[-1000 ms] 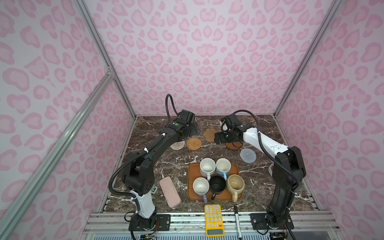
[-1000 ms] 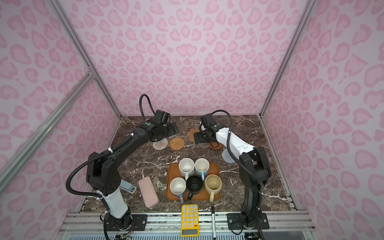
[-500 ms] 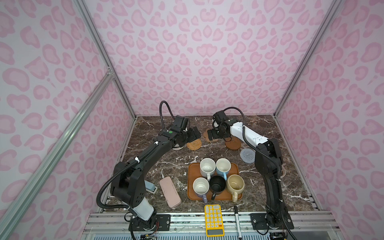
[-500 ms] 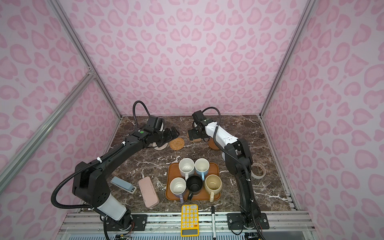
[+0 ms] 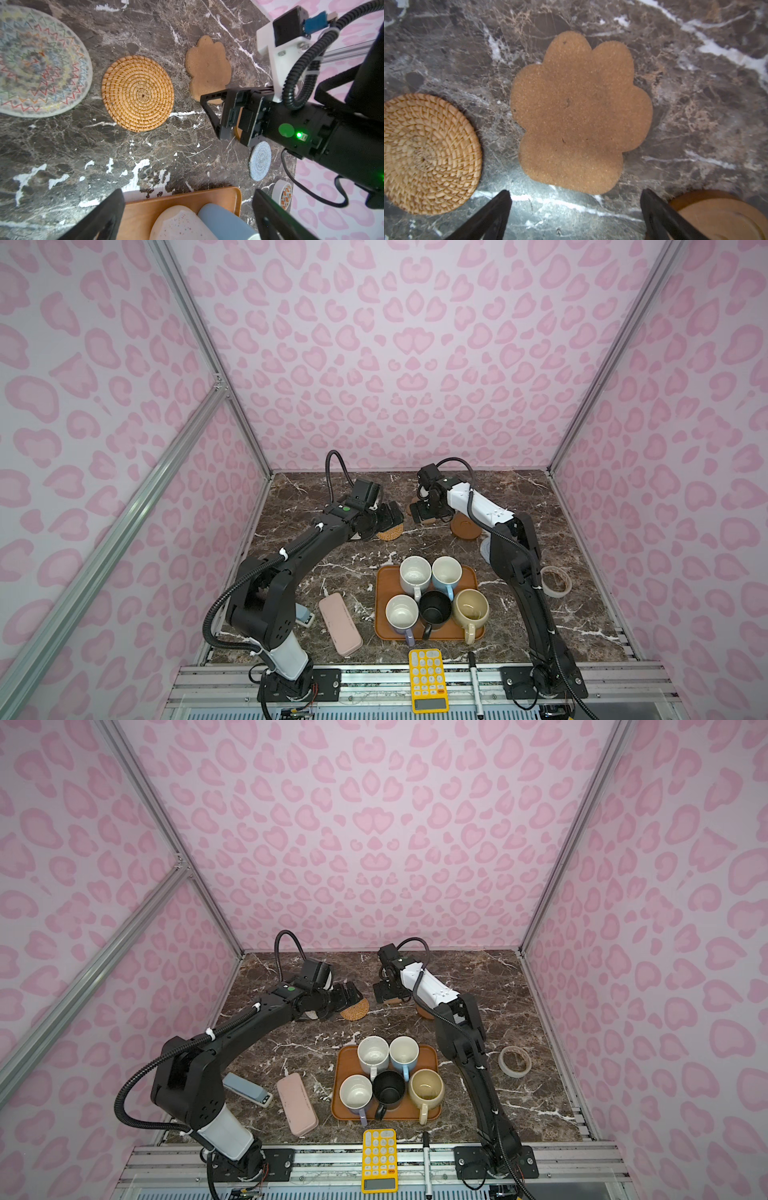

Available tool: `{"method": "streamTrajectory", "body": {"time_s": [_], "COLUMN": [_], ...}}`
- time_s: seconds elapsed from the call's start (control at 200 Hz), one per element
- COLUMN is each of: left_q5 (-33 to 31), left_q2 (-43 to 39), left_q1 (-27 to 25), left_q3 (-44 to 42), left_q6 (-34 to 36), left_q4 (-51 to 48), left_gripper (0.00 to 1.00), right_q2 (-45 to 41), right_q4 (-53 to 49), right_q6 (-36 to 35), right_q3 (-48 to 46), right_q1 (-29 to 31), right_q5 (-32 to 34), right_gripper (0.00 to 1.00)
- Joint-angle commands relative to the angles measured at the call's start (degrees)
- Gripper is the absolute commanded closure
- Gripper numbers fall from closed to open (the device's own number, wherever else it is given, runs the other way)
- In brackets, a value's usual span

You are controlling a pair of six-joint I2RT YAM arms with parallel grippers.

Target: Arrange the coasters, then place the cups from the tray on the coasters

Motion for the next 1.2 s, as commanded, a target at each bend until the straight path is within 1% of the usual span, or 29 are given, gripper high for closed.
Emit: {"method": "streamTrajectory", "body": {"time_s": [0.0, 0.45, 0.63, 0.735, 0.895, 1.005, 1.195], "left_q5": [0.26, -0.24, -0.20, -0.28, -0.44, -0.37, -0.41], "left_q2": [0.51, 1.47, 1.81, 1.80, 1.88, 1.92, 1.86], "left_q1": [-0.07, -0.59, -0.59, -0.59, -0.59, -0.59, -0.67], "left_q3": [-0.71, -1.00, -0.67, -0.67, -0.54, -0.53, -0.54], "left_q6": [-0.56, -0.42, -0.38, -0.26, -0.14, -0.21, -0.28], "left_q4": [1.87, 1.61, 1.26, 1.17, 0.82, 0.82, 0.82], "left_gripper": [0.02, 0.02, 0.02, 0.02, 0.02, 0.02, 0.02], "right_q2": [1.40, 5.87, 9.74, 11.09, 12.20, 12.35, 12.48], "right_q4": [-1.53, -2.15, -5.31, -5.83, -6.52, -7.47, -10.36], "right_q6": [-0.42, -1.43, -1.60, -1.69, -1.61, -1.38, 0.34], "right_q3": [1.40, 8.14, 14.17, 15.09, 15.10, 15.10, 14.77], "right_q1": [0.10, 1.14, 1.32, 1.38, 1.30, 1.32, 1.48], "right_q5": [-0.85, 1.95, 3.45, 4.52, 5.41, 5.24, 4.43], "right_gripper": [0.01, 0.01, 0.01, 0.02, 0.08, 0.16, 0.21]}}
